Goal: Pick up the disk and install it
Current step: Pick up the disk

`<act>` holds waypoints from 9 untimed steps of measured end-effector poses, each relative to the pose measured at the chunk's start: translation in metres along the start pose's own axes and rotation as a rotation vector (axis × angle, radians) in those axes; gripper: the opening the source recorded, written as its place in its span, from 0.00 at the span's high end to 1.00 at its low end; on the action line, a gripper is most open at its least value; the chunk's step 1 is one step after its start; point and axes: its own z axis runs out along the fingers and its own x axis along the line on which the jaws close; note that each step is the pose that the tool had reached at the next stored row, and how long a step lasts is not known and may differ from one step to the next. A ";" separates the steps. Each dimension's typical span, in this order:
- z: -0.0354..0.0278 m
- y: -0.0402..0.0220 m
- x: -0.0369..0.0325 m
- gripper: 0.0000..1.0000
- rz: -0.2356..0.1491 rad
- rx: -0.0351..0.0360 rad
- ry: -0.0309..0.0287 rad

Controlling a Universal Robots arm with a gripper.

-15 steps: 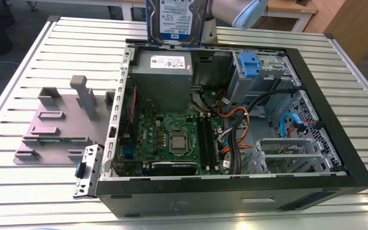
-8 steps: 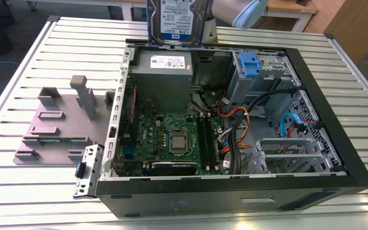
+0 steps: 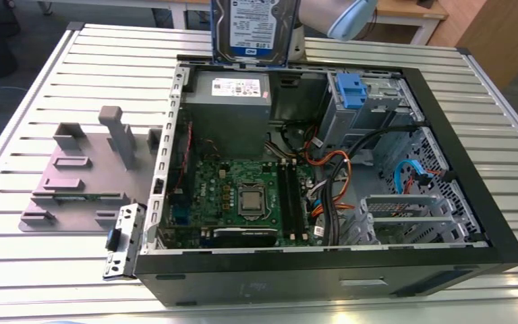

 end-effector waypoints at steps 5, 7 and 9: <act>0.0000 -0.0012 0.0000 0.64 0.000 0.0000 0.0000; 0.0000 -0.0016 -0.0001 0.64 0.000 0.0000 0.0001; 0.0000 -0.0019 0.0000 0.64 0.000 0.0000 0.0000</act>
